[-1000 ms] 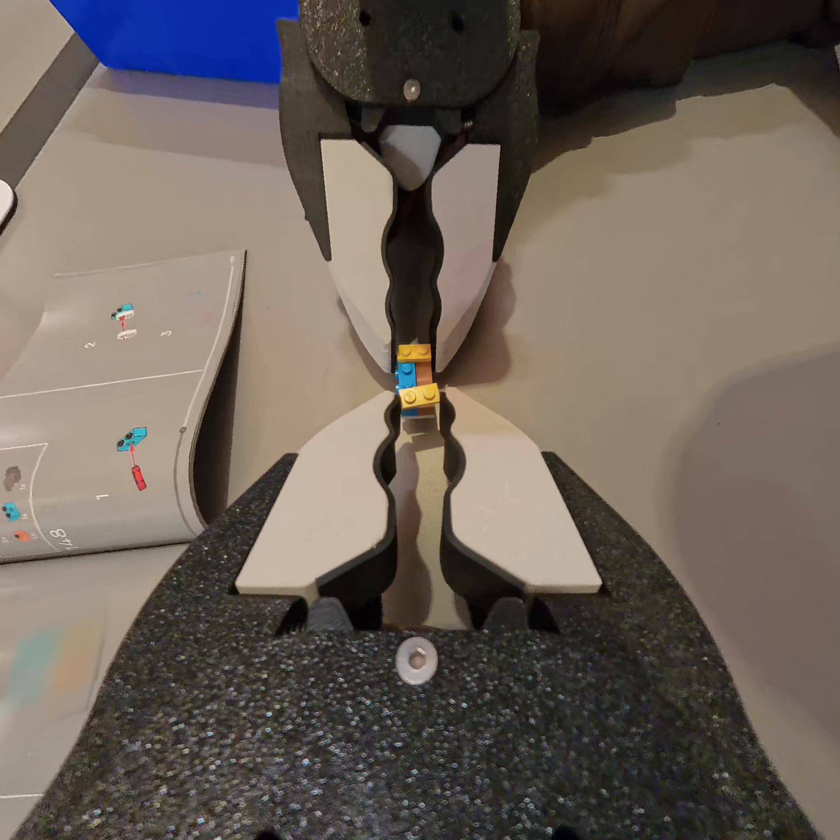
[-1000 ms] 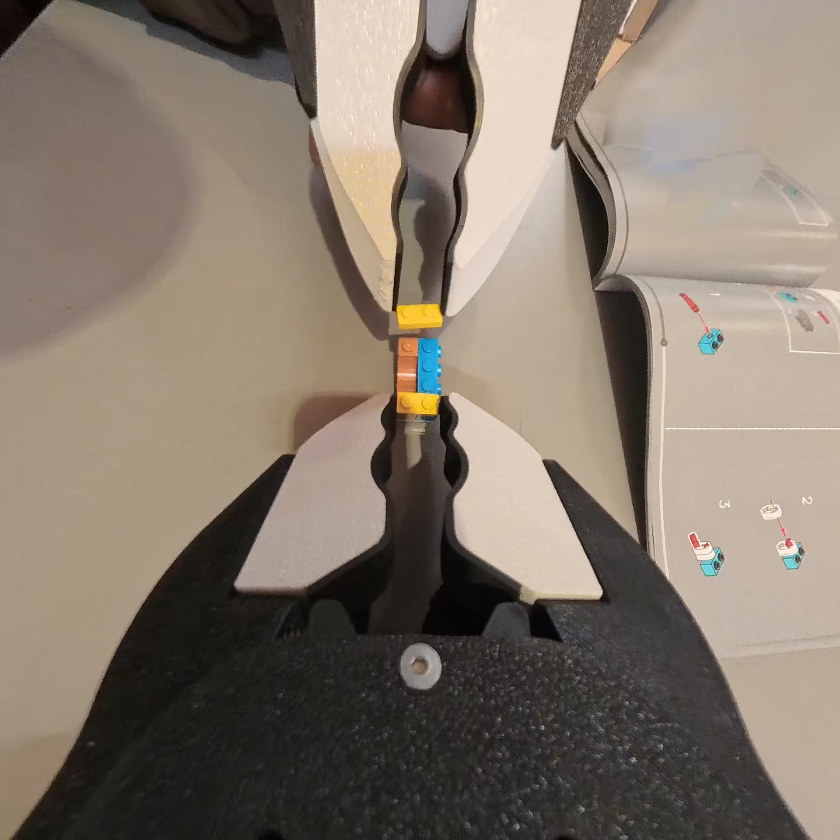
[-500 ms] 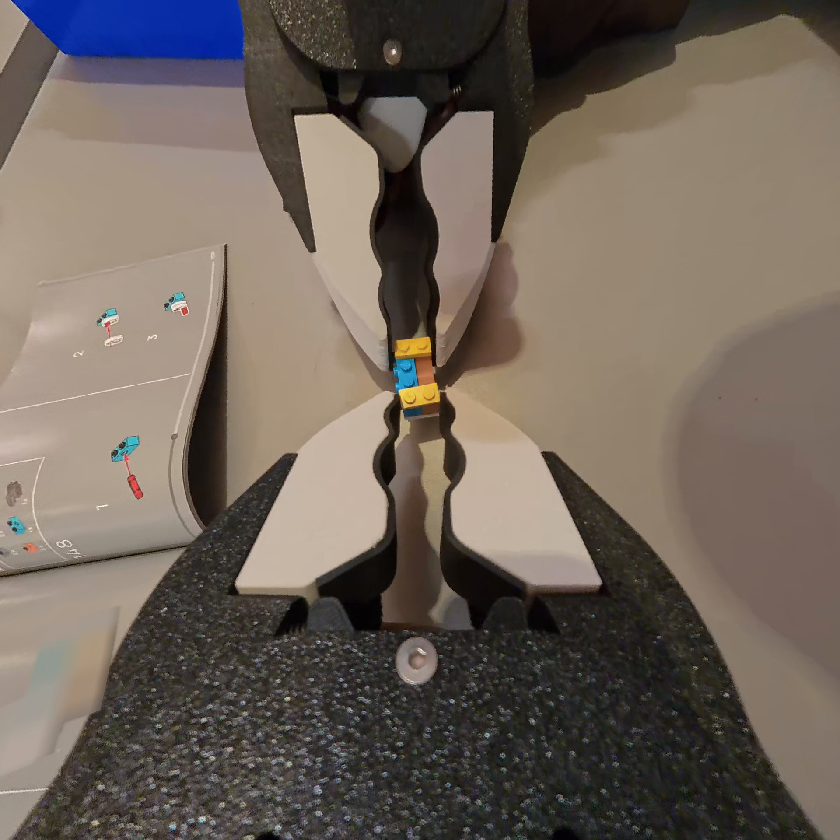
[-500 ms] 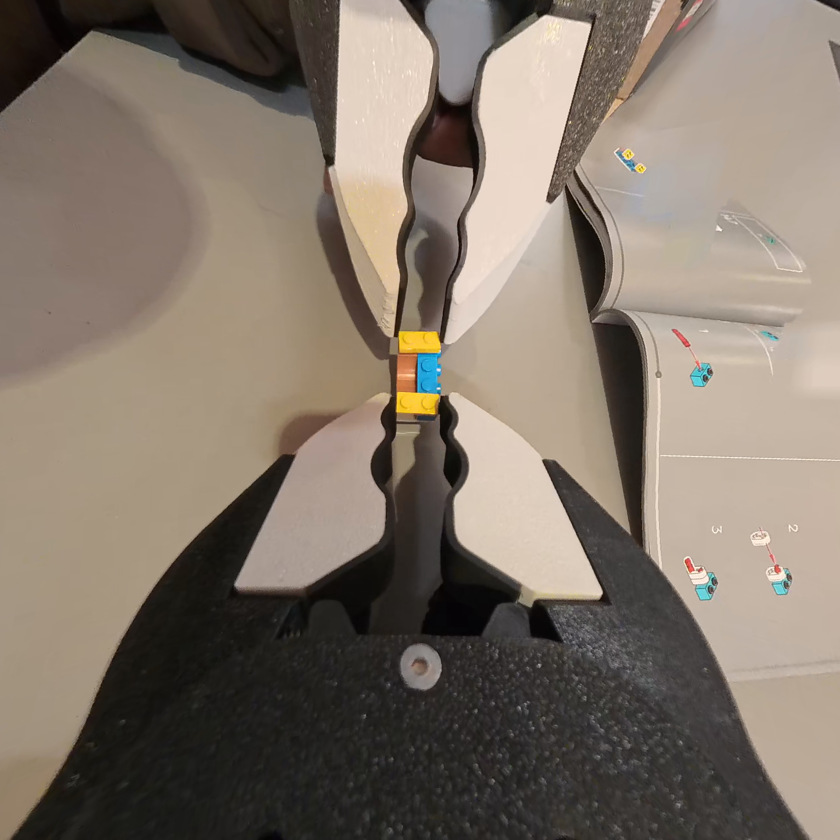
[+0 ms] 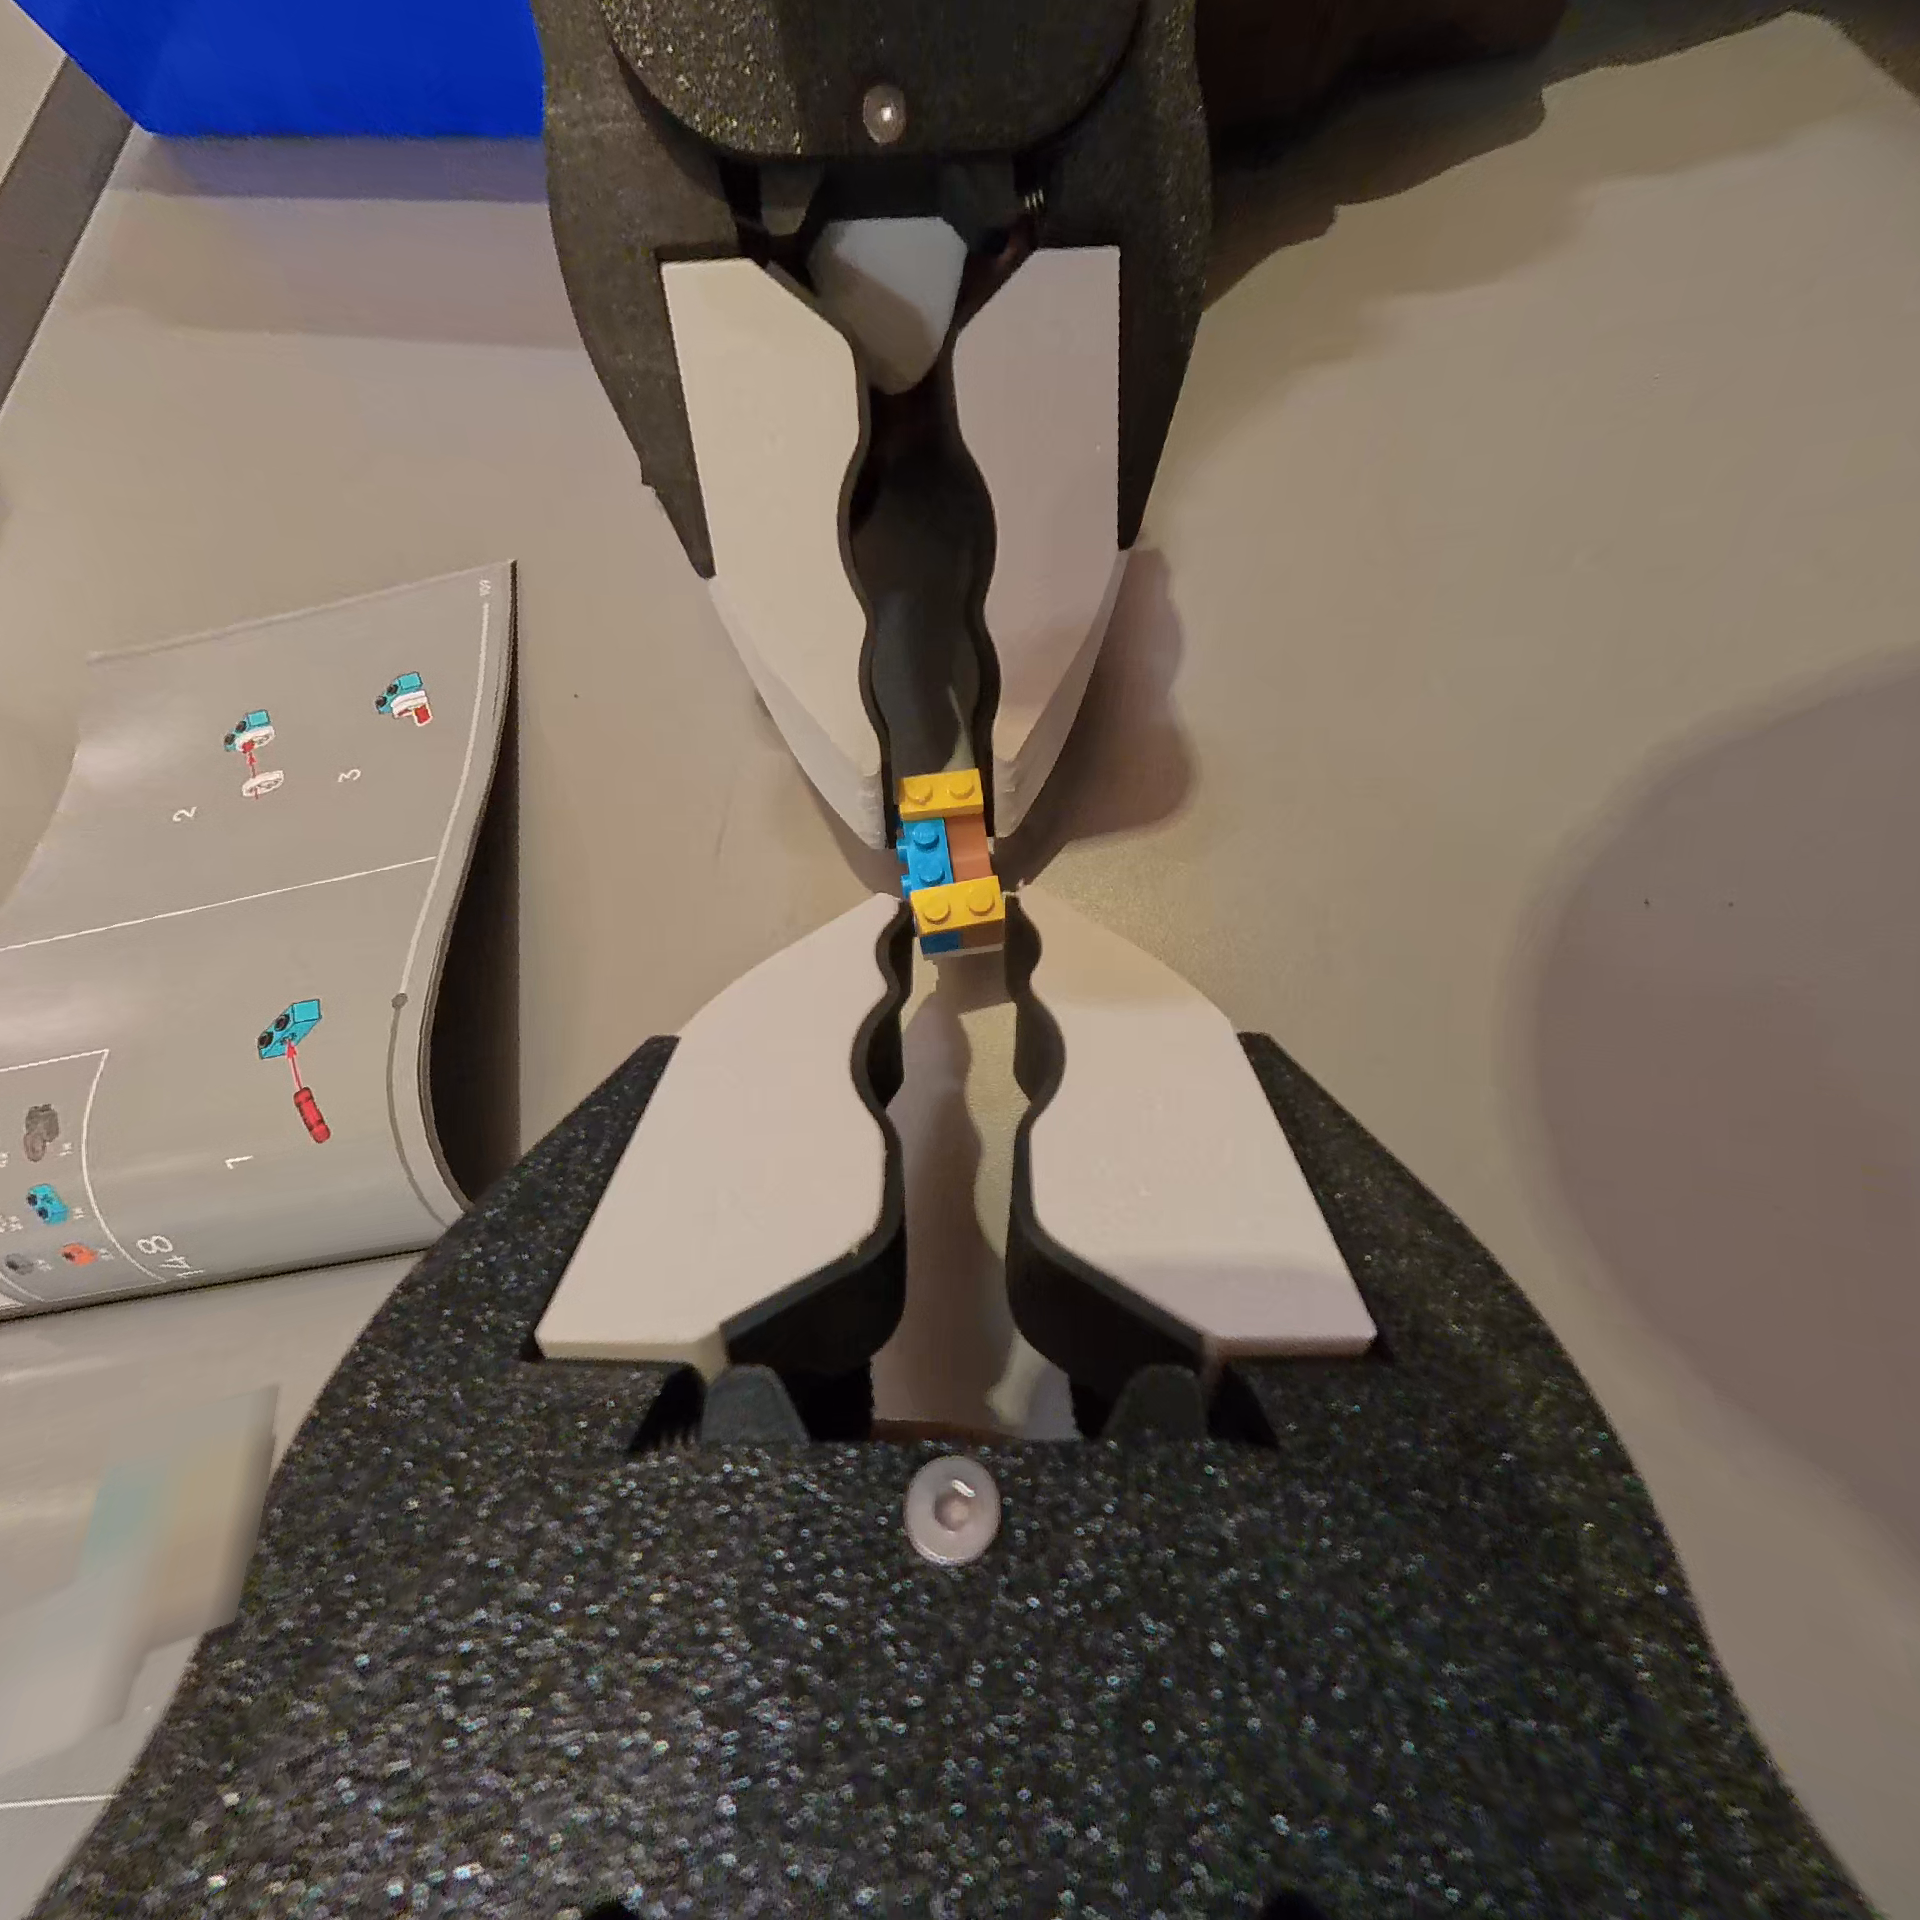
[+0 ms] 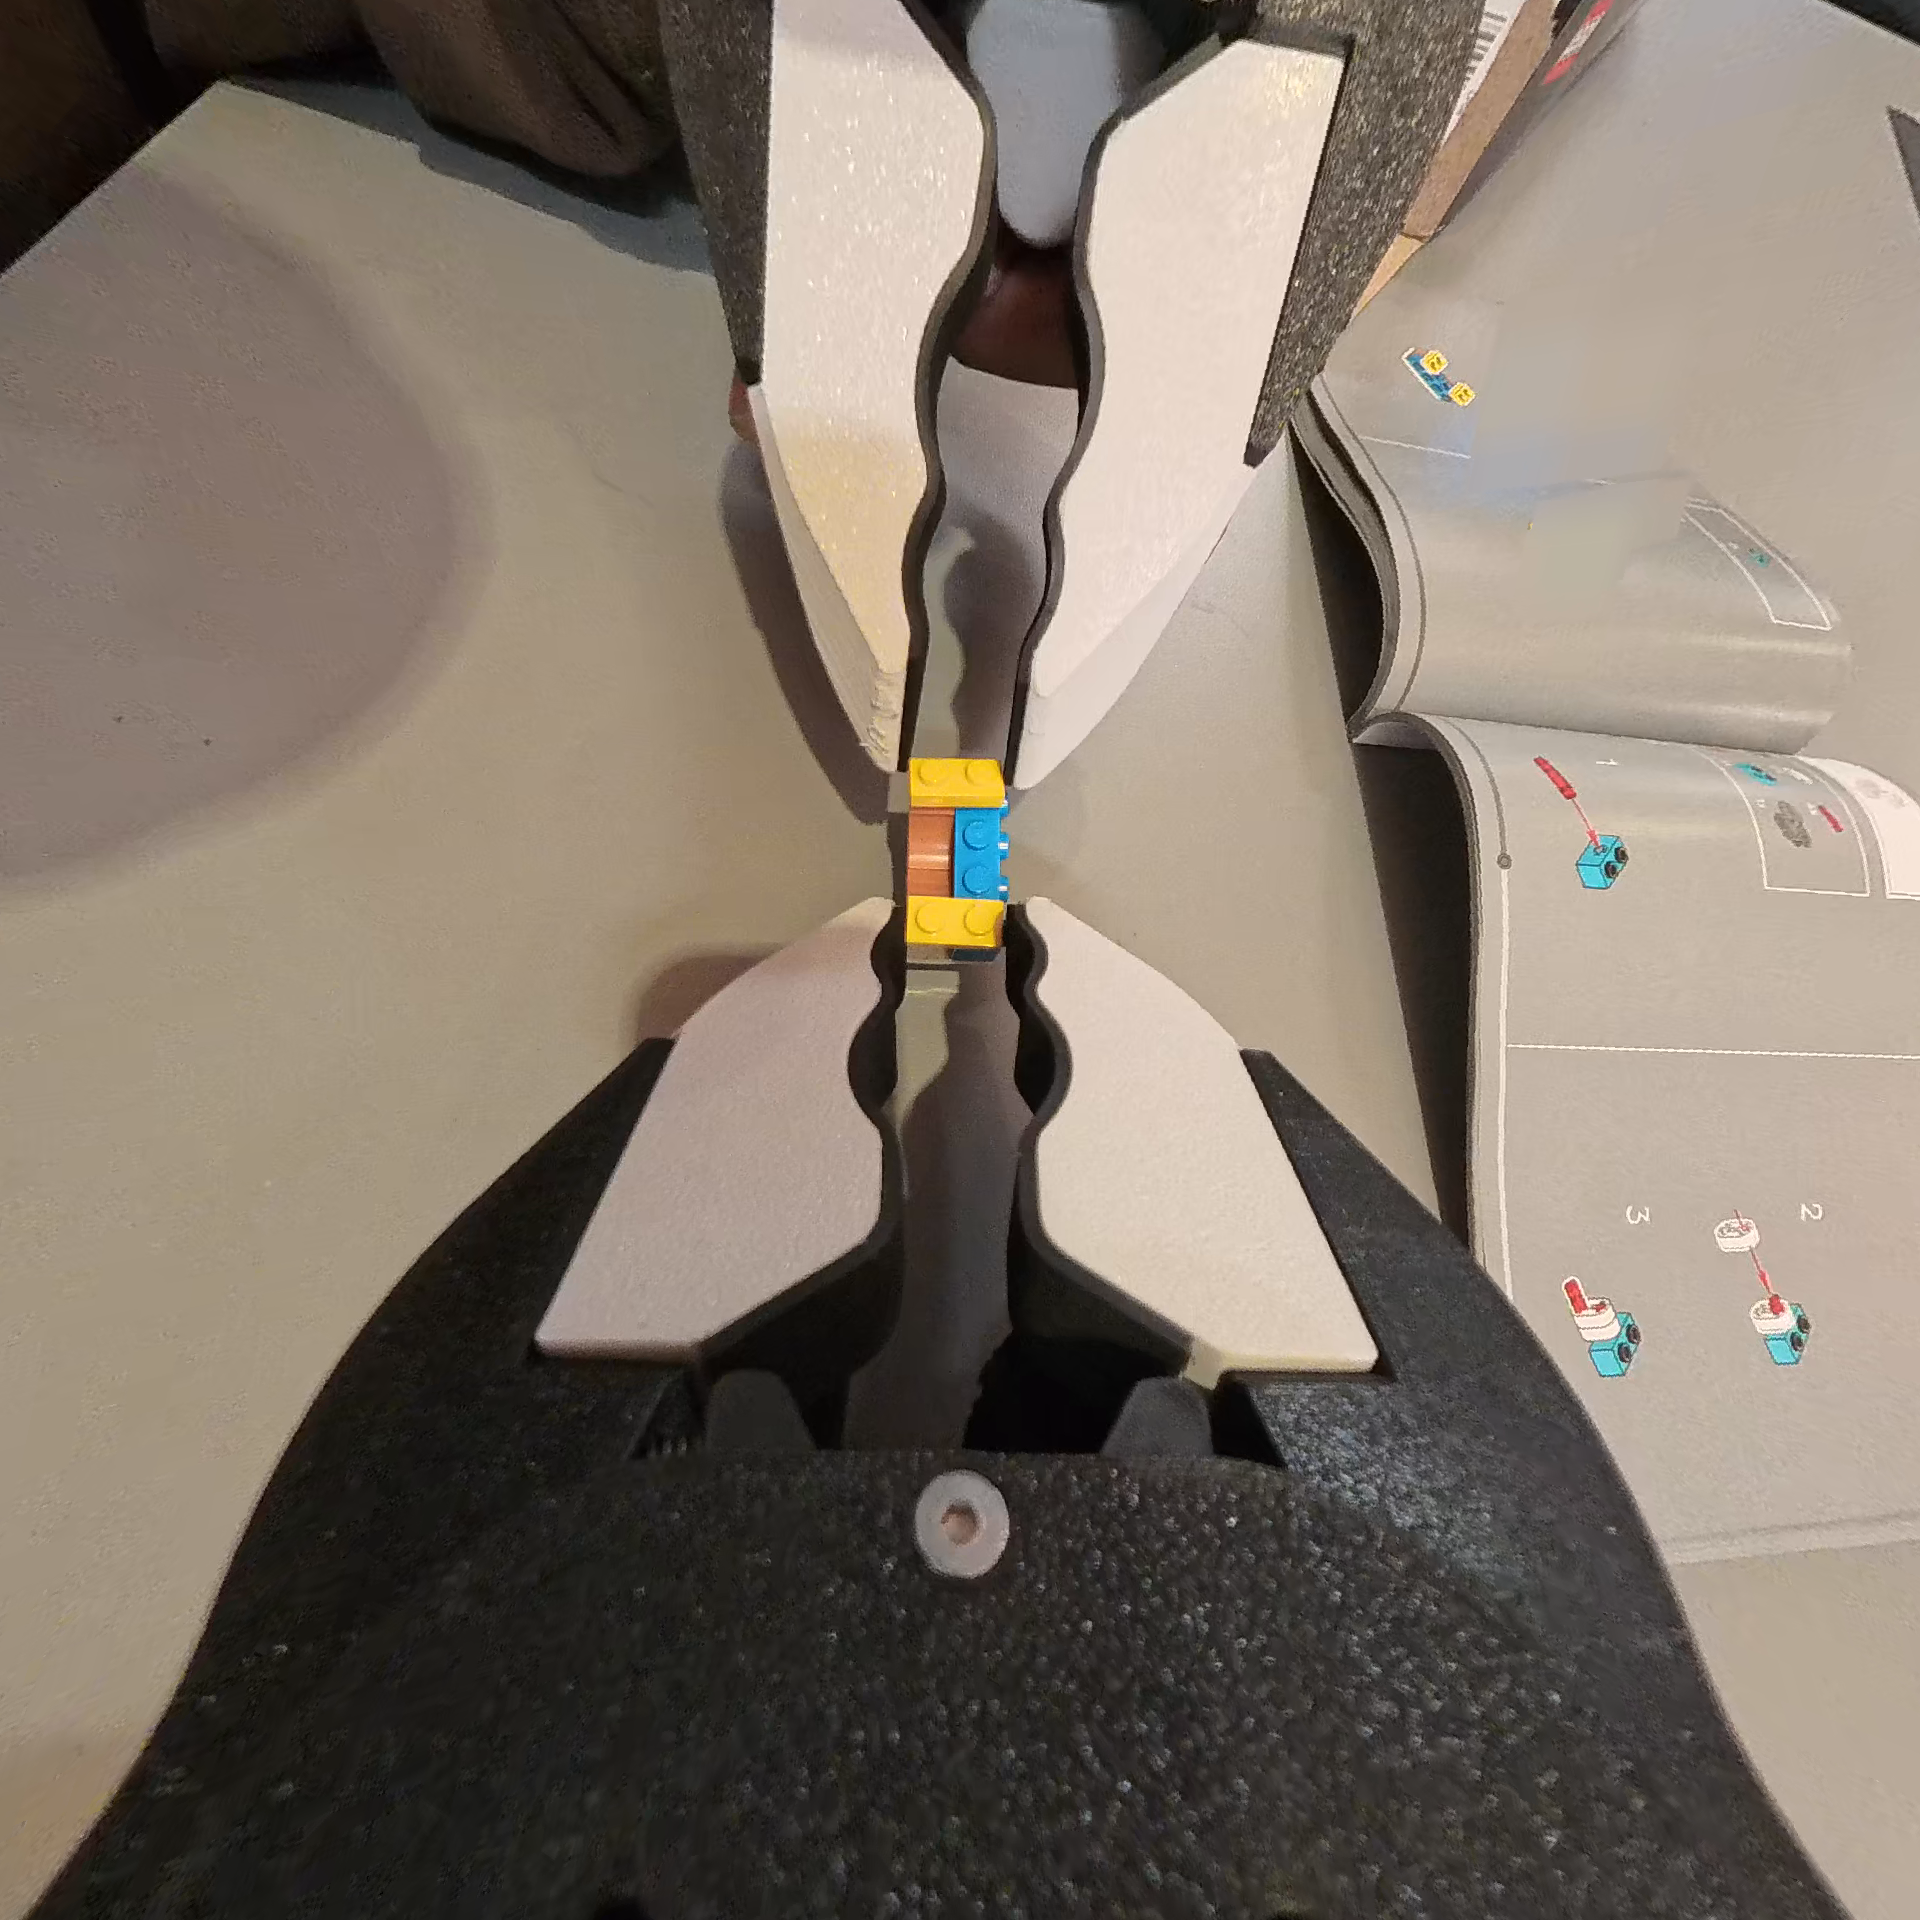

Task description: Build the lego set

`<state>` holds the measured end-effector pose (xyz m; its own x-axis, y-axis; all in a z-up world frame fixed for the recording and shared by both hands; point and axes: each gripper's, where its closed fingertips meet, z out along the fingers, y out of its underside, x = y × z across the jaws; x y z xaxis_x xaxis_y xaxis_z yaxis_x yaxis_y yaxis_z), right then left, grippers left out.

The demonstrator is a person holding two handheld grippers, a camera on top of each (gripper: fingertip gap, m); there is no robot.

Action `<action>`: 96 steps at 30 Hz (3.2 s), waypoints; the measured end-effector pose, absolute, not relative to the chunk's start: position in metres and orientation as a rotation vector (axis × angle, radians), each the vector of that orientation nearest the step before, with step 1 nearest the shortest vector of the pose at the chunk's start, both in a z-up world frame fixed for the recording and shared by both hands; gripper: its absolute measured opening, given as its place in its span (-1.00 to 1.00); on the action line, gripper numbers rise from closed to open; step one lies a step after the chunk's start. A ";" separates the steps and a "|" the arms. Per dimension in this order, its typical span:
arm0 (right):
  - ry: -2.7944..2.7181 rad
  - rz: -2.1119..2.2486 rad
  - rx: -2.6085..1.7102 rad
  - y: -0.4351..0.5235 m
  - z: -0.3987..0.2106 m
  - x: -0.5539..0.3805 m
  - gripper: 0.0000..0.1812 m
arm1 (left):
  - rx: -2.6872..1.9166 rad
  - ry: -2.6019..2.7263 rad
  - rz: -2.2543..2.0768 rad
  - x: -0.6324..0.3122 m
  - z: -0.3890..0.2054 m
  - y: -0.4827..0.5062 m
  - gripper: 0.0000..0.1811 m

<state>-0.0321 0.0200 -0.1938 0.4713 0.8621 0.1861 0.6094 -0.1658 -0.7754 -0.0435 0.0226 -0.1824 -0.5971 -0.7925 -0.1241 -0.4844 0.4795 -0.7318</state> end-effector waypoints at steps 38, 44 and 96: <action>-1.083 0.520 -1.923 0.024 -0.185 -0.018 -0.80 | -0.242 1.938 -0.326 -0.027 -0.173 0.037 -0.48; -1.073 0.536 -1.913 0.024 -0.182 -0.019 -0.80 | -0.147 1.899 -0.225 -0.022 -0.174 0.033 -0.55; -0.925 0.616 -1.903 0.031 -0.167 -0.023 -0.79 | -0.203 1.848 -0.140 -0.014 -0.166 0.040 -0.78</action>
<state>-0.0227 0.0311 -0.1668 0.5951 0.8024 -0.0456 0.3517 -0.3110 -0.8830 -0.0138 0.0399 -0.1657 -0.2744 -0.2112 -0.9381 -0.0672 0.9774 -0.2004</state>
